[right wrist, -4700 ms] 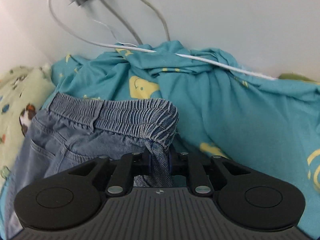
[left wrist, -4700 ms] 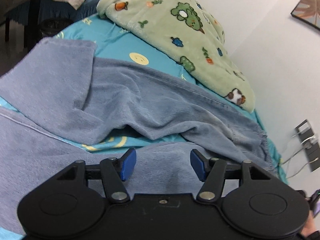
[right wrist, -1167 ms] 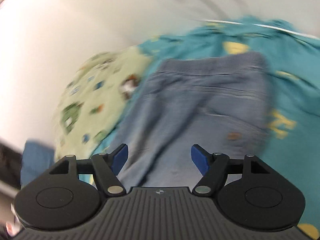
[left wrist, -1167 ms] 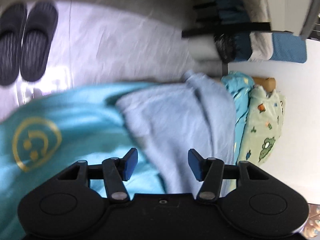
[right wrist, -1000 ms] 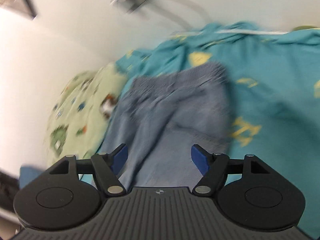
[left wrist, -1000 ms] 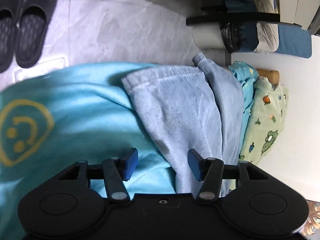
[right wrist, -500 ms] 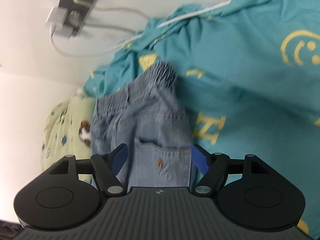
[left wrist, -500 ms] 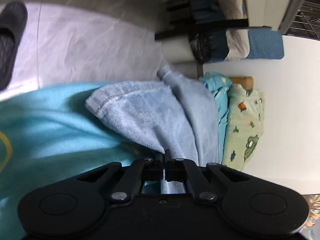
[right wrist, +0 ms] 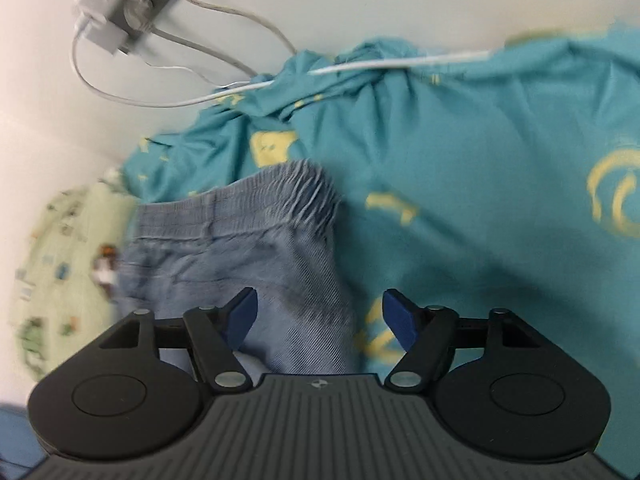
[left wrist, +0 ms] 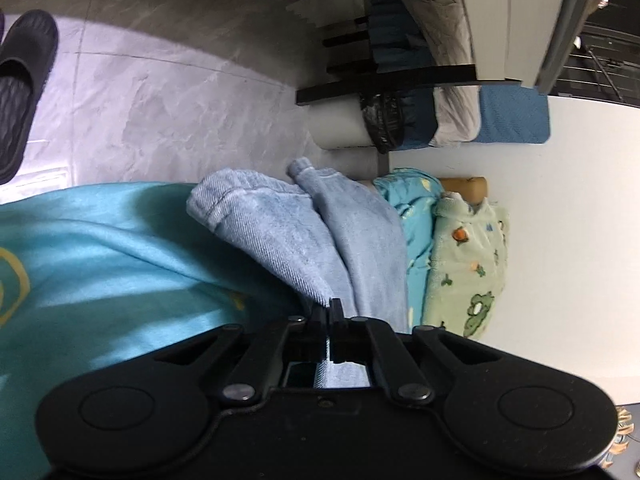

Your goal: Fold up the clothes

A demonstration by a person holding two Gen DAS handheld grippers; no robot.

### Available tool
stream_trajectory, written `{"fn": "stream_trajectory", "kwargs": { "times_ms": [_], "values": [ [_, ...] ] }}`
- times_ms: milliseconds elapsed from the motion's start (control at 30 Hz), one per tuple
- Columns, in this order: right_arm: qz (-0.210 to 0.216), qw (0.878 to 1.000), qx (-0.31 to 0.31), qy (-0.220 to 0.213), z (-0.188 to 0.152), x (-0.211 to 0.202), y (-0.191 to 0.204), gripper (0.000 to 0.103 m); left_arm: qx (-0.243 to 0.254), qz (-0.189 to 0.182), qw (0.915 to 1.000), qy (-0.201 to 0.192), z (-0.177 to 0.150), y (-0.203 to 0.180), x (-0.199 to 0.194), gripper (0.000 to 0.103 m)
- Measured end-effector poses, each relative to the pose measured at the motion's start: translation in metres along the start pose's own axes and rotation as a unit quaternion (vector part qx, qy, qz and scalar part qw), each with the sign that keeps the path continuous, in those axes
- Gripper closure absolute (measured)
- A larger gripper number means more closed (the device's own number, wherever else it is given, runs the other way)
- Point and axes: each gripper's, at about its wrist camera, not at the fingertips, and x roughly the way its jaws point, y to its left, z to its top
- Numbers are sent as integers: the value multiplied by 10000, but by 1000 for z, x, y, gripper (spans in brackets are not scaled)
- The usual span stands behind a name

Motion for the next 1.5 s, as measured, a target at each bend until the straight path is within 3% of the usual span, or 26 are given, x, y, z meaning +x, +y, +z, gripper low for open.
{"fn": "stream_trajectory", "kwargs": {
  "times_ms": [100, 133, 167, 267, 333, 367, 467, 533, 700, 867, 1033, 1167, 1233, 1400, 1500],
  "values": [
    [-208, 9977, -572, -310, 5, 7, 8, 43, 13, -17, 10000, -28, -1, 2, -1, 103],
    [-128, 9976, -634, -245, 3, 10, 9, 52, 47, -16, 10000, -54, -1, 1, -1, 103],
    [-47, 9974, -695, -178, 2, 13, 10, 71, 100, 13, 9999, -98, -3, -1, -2, 103],
    [155, 9973, -713, -29, 0, 9, 13, 93, 7, 64, 9998, -163, -4, -5, -2, 103],
    [238, 9969, -735, -142, 3, -4, 17, 95, -57, 40, 9998, -202, -2, -10, -3, 103],
    [383, 9970, -644, -206, 6, -12, 19, 96, -67, 33, 9997, -221, -1, -15, -2, 103],
    [467, 9904, -1206, -480, 4, -37, 52, 96, -154, -7, 9996, -247, 8, -35, 3, 103],
    [651, 9897, -1155, -538, 9, -47, 79, 96, -241, 39, 9994, -253, 18, -53, 13, 103],
    [1011, 9879, -1059, -509, 27, -43, 167, 96, -561, 481, 9969, -255, 52, -112, 61, 103],
    [754, 9820, -1628, -597, 23, 7, 257, 96, -272, 968, 9943, -343, 80, -171, 134, 103],
    [404, 9717, -2198, -769, 5, 90, 313, 96, 182, 1589, 9864, -376, 99, -189, 226, 103],
    [84, 9533, -2871, -935, -22, 158, 331, 96, 529, 2080, 9758, -425, 105, -186, 290, 103],
    [-1, 9506, -2961, -930, -29, 184, 329, 96, 783, 2247, 9704, -415, 103, -185, 310, 102],
    [190, 9503, -2995, -834, -30, 200, 315, 92, 1486, 1982, 9681, -372, 79, -188, 309, 98],
    [505, 9468, -3057, -872, -30, 179, 308, 78, 1957, 1693, 9654, -319, 54, -194, 293, 90]
  ]
}}
